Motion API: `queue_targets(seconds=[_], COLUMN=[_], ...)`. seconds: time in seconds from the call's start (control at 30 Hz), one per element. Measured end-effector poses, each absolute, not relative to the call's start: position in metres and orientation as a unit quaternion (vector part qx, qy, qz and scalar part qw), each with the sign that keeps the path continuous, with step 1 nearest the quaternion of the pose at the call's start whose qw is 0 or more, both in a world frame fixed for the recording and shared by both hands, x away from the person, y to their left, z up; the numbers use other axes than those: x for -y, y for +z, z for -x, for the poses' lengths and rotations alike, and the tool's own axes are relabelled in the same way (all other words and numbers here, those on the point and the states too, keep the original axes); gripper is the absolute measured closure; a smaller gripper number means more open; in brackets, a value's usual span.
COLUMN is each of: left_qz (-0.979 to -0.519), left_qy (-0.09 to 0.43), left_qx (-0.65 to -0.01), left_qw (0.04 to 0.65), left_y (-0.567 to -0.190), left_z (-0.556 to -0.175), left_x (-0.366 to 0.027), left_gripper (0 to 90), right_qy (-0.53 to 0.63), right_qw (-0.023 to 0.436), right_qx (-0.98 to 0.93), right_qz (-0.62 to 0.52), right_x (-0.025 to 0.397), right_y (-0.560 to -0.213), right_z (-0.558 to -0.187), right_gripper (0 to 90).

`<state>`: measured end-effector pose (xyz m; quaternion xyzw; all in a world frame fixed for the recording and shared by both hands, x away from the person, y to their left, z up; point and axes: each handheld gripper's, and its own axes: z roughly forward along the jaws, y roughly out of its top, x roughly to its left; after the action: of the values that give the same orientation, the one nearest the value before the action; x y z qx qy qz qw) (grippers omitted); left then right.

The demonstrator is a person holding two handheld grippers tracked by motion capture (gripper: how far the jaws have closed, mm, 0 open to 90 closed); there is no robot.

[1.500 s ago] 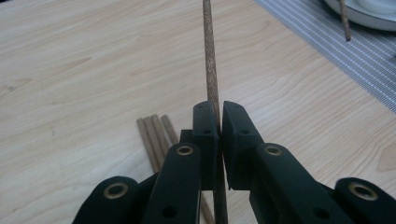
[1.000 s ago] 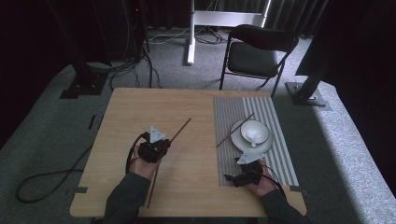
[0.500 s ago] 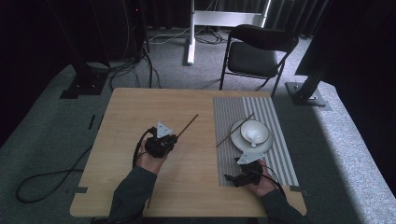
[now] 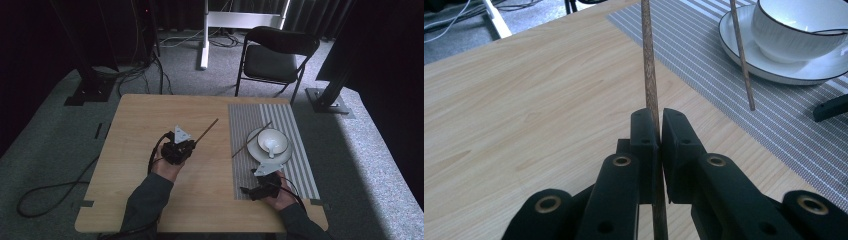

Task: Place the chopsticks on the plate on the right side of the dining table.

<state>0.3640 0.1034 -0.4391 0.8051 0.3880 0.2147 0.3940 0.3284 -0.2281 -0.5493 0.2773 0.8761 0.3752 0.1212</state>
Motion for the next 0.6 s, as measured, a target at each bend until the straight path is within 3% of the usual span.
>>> queue_targets(seconds=[0.6], left_qz=[-0.809], left_qy=[0.211], left_qx=[-0.375], left_qw=[0.399], left_y=[-0.434], left_z=[-0.377], left_x=[-0.085], left_gripper=[84.4], right_qy=[0.375], right_qw=[0.121], right_qx=[-0.876], right_qz=[-0.277], right_x=[0.228], right_y=[-0.549], right_z=[-0.328], right_gripper=[12.4])
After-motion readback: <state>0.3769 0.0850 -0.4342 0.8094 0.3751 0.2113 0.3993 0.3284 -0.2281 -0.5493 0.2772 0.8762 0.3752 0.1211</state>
